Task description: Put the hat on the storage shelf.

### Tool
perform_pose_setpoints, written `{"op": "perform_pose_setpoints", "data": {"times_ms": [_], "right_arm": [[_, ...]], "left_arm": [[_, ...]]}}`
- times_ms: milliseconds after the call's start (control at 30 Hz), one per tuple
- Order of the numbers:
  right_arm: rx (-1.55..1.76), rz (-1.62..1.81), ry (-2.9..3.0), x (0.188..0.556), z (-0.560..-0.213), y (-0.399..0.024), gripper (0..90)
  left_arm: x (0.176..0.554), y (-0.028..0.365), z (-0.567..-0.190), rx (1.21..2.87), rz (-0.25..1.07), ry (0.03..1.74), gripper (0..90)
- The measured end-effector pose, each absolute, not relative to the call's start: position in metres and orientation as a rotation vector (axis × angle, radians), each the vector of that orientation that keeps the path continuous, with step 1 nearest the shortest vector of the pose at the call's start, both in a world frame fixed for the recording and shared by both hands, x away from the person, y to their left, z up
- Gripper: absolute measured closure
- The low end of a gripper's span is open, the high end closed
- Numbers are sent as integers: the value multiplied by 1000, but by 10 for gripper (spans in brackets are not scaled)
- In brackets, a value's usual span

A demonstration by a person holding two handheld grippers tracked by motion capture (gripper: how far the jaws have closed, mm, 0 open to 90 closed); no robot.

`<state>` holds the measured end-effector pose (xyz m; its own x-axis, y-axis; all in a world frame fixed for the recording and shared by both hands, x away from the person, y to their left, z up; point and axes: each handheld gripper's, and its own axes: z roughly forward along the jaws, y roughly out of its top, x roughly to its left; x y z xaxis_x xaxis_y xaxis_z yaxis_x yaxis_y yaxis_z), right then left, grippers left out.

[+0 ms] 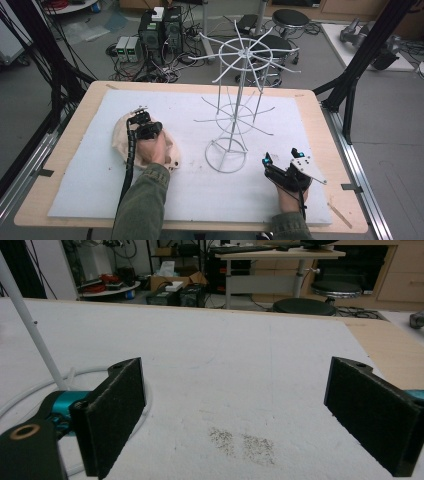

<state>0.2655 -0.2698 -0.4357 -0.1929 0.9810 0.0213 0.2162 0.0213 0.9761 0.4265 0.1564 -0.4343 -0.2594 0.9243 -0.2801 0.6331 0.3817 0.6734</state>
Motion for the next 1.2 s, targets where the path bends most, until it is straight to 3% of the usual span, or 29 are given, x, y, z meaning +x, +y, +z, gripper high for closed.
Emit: {"op": "perform_pose_setpoints", "data": {"times_ms": [567,933,1200], "right_arm": [[1273,1239,1508,264,-435,-273,88],[1269,1238,1511,264,-435,-271,88],[1270,1237,1512,264,-435,-271,88]], "left_arm": [[410,166,-408,1312,547,1827,814],[376,173,-372,1338,523,1503,813],[355,183,-349,1346,414,1292,811]]}}
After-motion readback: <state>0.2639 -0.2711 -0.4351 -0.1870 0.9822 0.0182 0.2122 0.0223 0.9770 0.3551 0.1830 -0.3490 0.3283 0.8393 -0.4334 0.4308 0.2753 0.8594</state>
